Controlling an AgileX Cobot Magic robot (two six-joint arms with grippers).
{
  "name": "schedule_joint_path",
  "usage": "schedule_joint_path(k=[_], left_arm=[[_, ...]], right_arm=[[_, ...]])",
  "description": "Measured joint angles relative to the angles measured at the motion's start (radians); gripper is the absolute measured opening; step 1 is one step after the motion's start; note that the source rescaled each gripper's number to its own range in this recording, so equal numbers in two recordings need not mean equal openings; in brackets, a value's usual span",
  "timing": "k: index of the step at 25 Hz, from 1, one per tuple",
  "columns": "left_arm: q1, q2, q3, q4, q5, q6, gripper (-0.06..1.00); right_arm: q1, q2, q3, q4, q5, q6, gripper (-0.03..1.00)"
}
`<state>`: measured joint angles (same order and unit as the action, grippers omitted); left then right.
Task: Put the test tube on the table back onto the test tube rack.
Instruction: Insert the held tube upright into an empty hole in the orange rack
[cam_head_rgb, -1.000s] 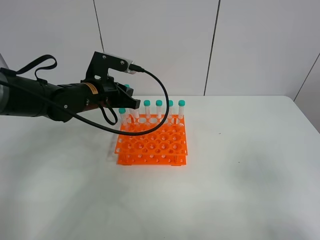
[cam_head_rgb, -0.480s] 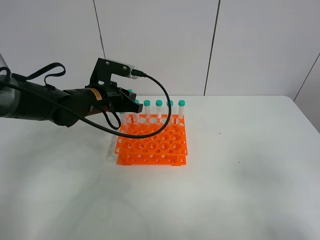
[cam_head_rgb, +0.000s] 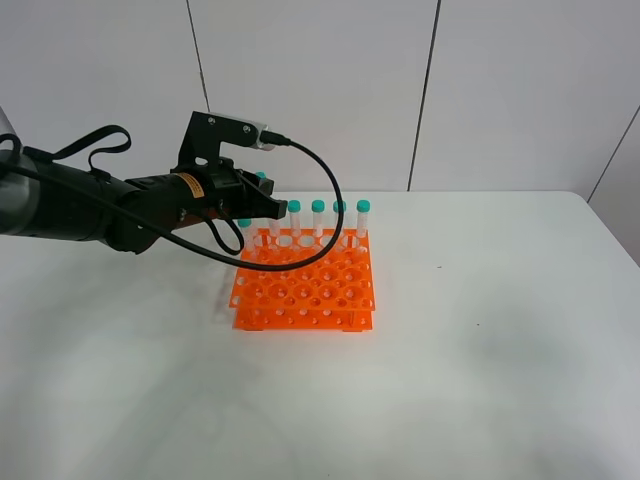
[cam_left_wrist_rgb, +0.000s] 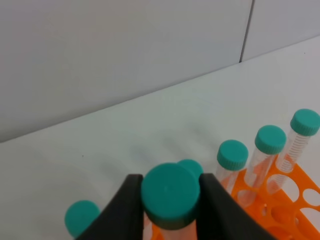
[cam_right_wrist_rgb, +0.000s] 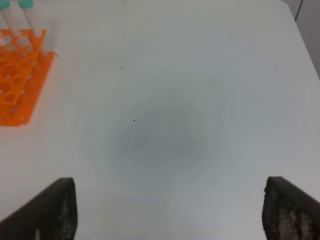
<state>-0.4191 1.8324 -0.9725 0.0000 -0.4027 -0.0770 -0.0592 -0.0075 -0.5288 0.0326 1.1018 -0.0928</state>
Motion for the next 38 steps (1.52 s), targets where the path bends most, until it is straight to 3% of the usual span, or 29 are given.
schedule_joint_path(k=[38], left_arm=[[0.002, 0.066, 0.000, 0.035, -0.010, 0.077, 0.00]], right_arm=[[0.000, 0.000, 0.000, 0.000, 0.000, 0.000, 0.95]])
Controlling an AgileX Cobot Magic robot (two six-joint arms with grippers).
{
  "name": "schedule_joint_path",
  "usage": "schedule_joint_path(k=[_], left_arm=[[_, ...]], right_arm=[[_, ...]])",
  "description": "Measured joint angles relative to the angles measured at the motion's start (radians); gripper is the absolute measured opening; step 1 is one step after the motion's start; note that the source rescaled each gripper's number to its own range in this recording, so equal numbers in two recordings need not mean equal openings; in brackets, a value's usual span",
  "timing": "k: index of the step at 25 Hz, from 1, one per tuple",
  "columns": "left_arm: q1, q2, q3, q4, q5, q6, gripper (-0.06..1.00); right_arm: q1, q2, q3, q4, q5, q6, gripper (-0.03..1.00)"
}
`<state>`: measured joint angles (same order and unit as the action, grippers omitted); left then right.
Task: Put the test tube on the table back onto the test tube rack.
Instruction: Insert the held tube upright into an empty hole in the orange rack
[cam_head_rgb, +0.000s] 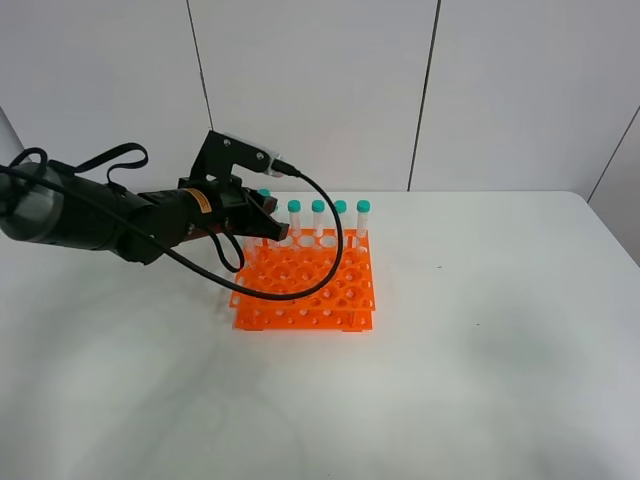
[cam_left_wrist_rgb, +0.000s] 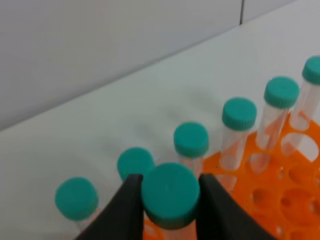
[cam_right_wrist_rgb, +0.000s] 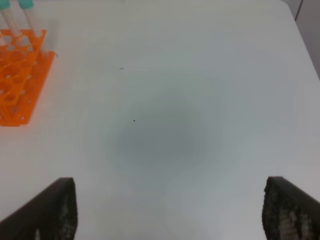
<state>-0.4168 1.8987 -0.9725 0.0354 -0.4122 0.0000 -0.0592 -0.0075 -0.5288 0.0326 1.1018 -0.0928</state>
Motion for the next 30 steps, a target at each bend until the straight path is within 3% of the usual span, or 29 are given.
schedule_joint_path(k=[30], left_arm=[[0.007, 0.072, 0.000, 0.002, -0.036, 0.000, 0.00]], right_arm=[[0.000, 0.000, 0.000, 0.000, 0.000, 0.000, 0.95]])
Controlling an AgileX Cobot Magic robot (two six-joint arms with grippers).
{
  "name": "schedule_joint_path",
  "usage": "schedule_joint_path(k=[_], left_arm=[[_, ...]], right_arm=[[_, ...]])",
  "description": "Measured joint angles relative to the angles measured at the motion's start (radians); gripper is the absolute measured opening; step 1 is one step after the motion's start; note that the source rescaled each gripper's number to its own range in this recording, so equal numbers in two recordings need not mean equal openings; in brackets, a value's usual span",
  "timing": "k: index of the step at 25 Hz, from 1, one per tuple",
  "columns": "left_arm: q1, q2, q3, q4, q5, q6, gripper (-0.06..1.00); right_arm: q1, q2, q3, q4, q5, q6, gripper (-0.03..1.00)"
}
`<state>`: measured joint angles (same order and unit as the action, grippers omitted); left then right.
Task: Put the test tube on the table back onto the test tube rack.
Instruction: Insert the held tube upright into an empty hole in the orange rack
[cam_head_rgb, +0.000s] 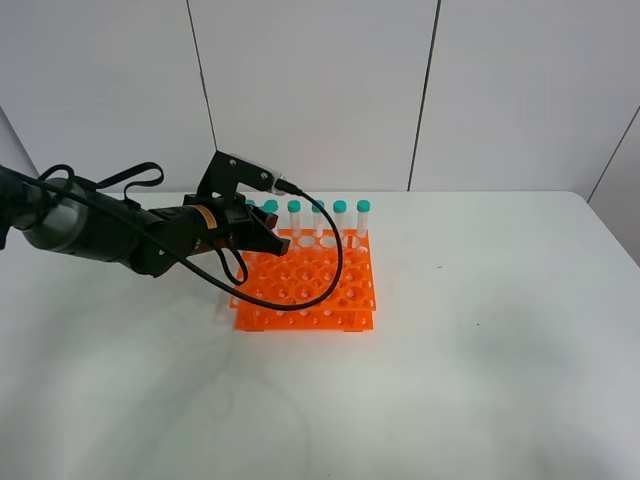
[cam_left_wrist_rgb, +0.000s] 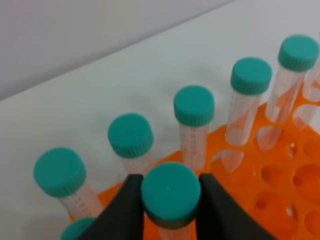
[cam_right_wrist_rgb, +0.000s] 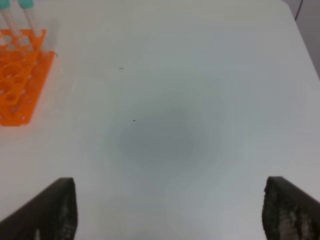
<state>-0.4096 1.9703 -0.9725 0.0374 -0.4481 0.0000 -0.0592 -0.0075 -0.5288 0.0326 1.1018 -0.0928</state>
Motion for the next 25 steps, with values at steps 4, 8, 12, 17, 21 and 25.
schedule_joint_path(k=[4, 8, 12, 17, 21, 25], left_arm=[[0.000, 0.002, 0.000, 0.001, 0.001, 0.000, 0.00], [0.000, 0.002, 0.000, 0.002, 0.003, 0.000, 0.00], [0.000, 0.011, 0.000, 0.002, 0.004, 0.000, 0.00], [0.000, 0.012, 0.000, 0.002, 0.007, 0.000, 0.00], [0.000, 0.012, 0.000, 0.002, 0.009, 0.000, 0.00], [0.000, 0.012, 0.000, 0.002, 0.009, -0.007, 0.00]], right_arm=[[0.000, 0.000, 0.000, 0.000, 0.000, 0.000, 0.95], [0.000, 0.000, 0.000, 0.000, 0.000, 0.000, 0.95], [0.000, 0.000, 0.000, 0.000, 0.000, 0.000, 0.95], [0.000, 0.000, 0.000, 0.000, 0.000, 0.001, 0.95], [0.000, 0.000, 0.000, 0.000, 0.000, 0.001, 0.95], [0.000, 0.000, 0.000, 0.000, 0.000, 0.001, 0.95]])
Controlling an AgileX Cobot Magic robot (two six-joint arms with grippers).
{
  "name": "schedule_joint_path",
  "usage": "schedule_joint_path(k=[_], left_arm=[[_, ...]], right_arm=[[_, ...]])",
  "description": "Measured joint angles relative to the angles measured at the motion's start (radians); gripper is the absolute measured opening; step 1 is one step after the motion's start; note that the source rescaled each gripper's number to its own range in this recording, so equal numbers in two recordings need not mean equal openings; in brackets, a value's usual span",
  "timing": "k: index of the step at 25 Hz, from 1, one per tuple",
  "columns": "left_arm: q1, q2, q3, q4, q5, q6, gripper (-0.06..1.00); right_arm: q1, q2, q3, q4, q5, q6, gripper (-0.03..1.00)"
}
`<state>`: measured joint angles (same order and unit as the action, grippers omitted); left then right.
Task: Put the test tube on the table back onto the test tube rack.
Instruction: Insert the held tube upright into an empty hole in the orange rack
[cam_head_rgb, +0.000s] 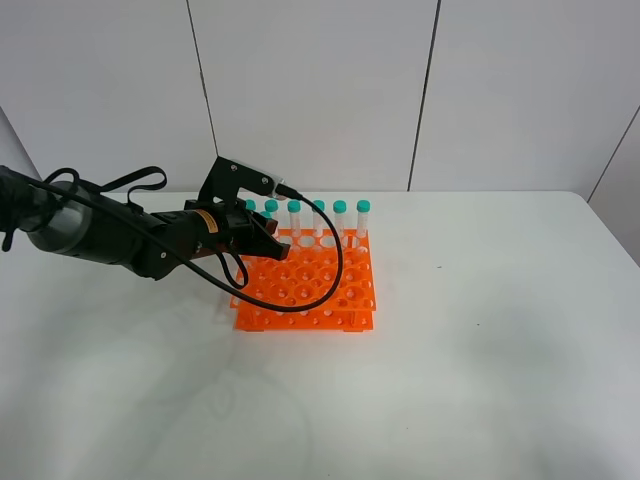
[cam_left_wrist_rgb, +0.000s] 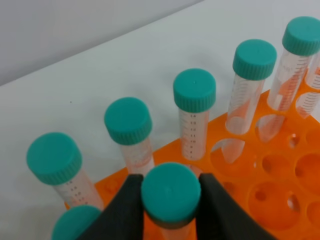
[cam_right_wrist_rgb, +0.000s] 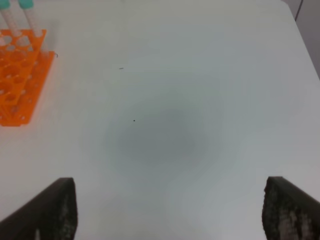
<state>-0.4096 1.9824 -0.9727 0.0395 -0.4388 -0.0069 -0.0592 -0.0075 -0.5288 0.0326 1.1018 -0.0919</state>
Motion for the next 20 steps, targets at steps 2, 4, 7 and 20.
schedule_joint_path(k=[2, 4, 7, 20], left_arm=[[0.000, 0.000, 0.000, 0.000, -0.001, -0.001, 0.00], [0.000, 0.000, -0.001, 0.000, -0.001, -0.001, 0.00], [0.000, 0.000, -0.011, 0.003, 0.001, -0.001, 0.00], [0.000, 0.020, -0.059, 0.026, 0.029, -0.010, 0.00]], right_arm=[[0.000, 0.000, 0.000, 0.000, 0.000, 0.000, 0.95], [0.000, 0.000, 0.000, 0.000, 0.000, 0.000, 0.95], [0.000, 0.000, 0.000, 0.000, 0.000, 0.000, 0.95], [0.000, 0.000, 0.000, 0.000, 0.000, 0.000, 0.95]])
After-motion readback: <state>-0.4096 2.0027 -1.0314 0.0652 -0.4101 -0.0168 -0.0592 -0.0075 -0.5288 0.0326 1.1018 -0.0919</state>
